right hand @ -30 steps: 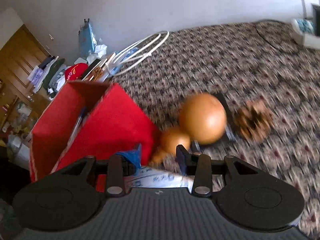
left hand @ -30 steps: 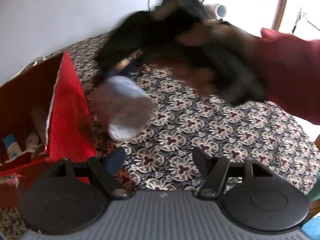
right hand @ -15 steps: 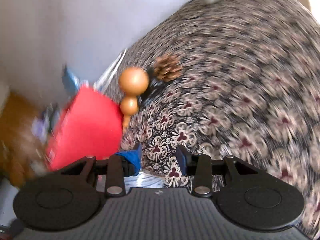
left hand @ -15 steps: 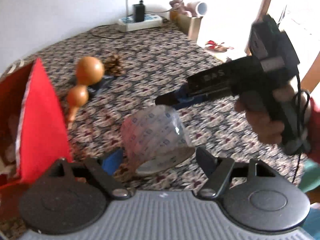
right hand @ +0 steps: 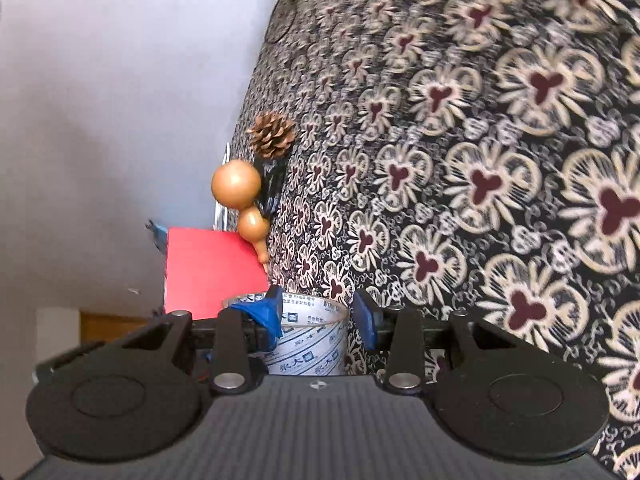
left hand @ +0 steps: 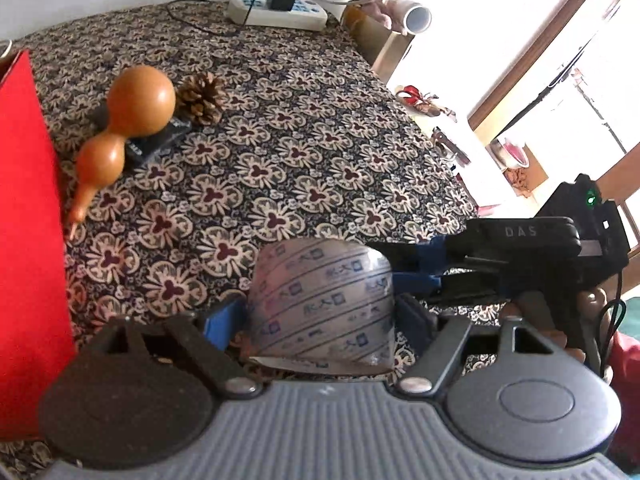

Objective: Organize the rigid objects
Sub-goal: 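Carry the tape roll with the right gripper into the red box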

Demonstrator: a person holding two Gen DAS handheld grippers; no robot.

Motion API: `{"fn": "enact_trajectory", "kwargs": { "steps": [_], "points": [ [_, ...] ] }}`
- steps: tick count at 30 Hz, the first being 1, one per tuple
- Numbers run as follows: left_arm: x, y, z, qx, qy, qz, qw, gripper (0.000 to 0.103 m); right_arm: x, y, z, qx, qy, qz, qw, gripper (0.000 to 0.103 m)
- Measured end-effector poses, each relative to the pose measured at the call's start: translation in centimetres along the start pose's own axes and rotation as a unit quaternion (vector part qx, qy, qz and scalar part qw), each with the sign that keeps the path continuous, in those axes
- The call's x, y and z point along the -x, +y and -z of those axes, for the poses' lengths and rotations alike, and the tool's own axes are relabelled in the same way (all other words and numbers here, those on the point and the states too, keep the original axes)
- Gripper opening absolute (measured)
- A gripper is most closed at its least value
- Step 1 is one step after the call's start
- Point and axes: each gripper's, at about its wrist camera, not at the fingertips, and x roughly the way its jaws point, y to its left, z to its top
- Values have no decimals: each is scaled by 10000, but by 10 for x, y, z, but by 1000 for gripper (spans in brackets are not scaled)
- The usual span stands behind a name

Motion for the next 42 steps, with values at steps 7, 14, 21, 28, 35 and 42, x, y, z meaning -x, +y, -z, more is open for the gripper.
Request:
{"fn": "enact_trajectory", "kwargs": {
  "steps": [7, 14, 21, 28, 35, 42],
  "points": [
    [4, 5, 7, 10, -117, 62, 9999, 77, 35, -5, 13, 137, 64, -77, 9999, 23],
    [7, 11, 12, 110, -205, 39, 9997, 77, 22, -13, 26, -52, 259, -344, 9991, 24],
    [15, 27, 22, 523, -202, 166, 9983, 77, 0, -23, 32, -482, 330, -857, 9946, 26],
    [37, 32, 34, 606, -379, -29, 9974, 76, -8, -2, 47, -179, 367, -855, 9955, 27],
    [100, 21, 28, 179, -1153, -79, 9931, 76, -1, 69, 51, 648, 76, -1101, 9918, 28],
    [174, 44, 21, 97, -2001, 52, 9797, 76, -21, 165, 67, 1982, -239, -1120, 9734, 29]
  ]
}}
